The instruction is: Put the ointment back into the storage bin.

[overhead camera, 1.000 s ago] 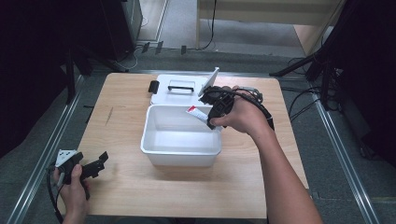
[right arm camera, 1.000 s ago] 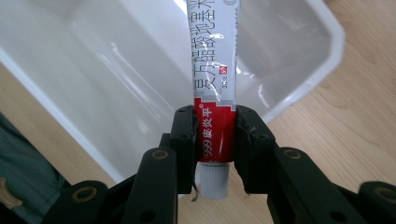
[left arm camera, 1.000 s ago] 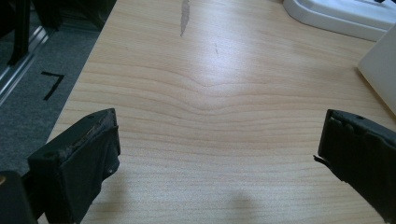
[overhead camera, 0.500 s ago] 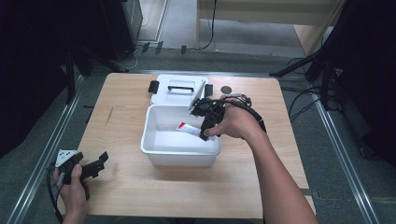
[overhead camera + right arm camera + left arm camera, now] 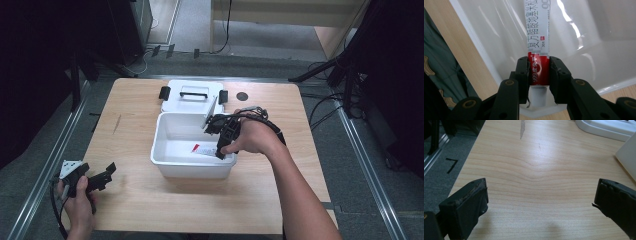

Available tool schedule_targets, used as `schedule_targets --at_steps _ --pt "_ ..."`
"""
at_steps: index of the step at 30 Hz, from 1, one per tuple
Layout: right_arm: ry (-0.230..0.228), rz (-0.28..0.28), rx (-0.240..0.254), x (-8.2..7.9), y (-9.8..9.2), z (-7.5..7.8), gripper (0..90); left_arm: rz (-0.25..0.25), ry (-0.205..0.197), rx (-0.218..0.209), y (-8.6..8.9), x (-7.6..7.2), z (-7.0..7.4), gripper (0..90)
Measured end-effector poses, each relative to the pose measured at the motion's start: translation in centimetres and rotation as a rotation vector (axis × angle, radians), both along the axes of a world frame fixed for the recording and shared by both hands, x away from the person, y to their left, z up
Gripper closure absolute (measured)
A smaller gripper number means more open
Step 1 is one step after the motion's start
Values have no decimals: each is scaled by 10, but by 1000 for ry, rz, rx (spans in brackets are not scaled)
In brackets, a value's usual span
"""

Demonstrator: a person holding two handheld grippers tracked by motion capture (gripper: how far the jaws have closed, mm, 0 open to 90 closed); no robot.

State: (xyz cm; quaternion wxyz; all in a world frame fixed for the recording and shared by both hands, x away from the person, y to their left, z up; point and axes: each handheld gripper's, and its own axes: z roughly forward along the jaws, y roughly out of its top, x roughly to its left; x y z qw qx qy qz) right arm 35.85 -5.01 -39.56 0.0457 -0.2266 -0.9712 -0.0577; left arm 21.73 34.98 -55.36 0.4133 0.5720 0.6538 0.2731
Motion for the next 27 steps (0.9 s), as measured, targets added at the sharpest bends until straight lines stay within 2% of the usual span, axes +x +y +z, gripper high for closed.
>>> schedule_targets --at_steps 4,7,18,27 --pt "2 29 -19 -2 0 -4 720 0 1 1 0 0 0 0" --pt "5 37 -14 -2 -1 -6 720 0 1 1 0 0 0 0" --pt "21 40 -44 -2 0 -18 719 -2 2 -1 0 0 0 0" --pt "24 46 -38 -1 0 -26 720 0 2 -2 0 0 0 0"
